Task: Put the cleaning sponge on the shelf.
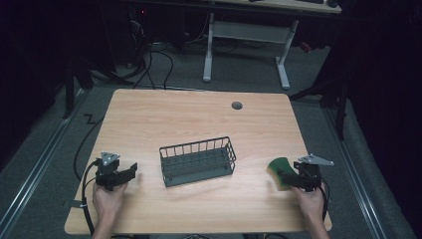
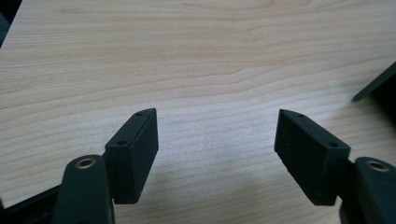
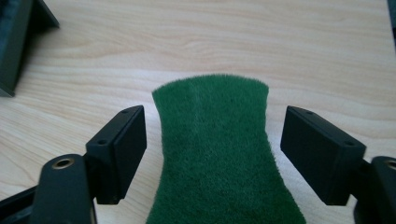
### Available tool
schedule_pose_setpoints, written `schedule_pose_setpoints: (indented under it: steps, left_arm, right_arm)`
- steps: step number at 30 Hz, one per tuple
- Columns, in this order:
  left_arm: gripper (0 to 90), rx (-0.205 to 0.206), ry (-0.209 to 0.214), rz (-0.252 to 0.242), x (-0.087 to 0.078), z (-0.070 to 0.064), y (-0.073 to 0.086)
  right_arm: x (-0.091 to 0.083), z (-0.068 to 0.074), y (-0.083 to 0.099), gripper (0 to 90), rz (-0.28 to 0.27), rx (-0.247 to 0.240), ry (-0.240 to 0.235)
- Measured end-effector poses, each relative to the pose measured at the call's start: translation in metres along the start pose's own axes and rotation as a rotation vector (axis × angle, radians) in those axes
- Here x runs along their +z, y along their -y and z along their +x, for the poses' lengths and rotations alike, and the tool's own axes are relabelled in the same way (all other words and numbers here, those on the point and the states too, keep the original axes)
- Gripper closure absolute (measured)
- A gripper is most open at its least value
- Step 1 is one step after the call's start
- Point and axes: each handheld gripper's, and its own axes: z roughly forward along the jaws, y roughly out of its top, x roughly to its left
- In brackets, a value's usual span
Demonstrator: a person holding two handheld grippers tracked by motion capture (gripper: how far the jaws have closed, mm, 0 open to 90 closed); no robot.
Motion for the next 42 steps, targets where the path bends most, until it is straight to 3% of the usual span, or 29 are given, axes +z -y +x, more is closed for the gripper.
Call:
schedule_pose_setpoints:
  steps: [4, 6, 12, 18, 28, 31, 34, 42]
  left_arm:
    - [31.0, 0.03, -0.021, 0.017, 0.006, -0.001, 0.004]
    - [30.9, 0.03, -0.027, 0.034, 0.01, -0.001, 0.008]
    - [29.8, 0.031, -0.027, 0.02, 0.009, -0.001, 0.011]
    - [28.6, 0.033, -0.026, 0.021, 0.009, -0.002, 0.011]
    - [28.5, 0.028, -0.037, 0.019, 0.009, -0.003, 0.012]
    - [28.5, 0.027, -0.036, 0.019, 0.009, -0.003, 0.012]
    - [28.5, 0.027, -0.036, 0.02, 0.009, -0.003, 0.012]
    - [28.4, 0.026, -0.037, 0.021, 0.01, -0.002, 0.011]
  right_arm:
    - [0.007, 0.0, 0.003, 21.4, 0.017, -0.003, 0.003]
    - [0.009, 0.0, 0.004, 21.1, 0.025, -0.003, 0.005]
    - [0.017, 0.001, 0.01, 25.3, 0.074, -0.028, 0.023]
    - [0.016, 0.001, 0.011, 27.4, 0.078, -0.044, 0.024]
    - [0.016, -0.001, 0.008, 29.4, 0.1, -0.017, 0.009]
    - [0.015, 0.0, 0.009, 29.6, 0.097, -0.01, 0.015]
    - [0.014, 0.0, 0.009, 29.9, 0.084, 0.011, -0.009]
    - [0.01, 0.006, 0.001, 30.2, 0.058, -0.008, -0.04]
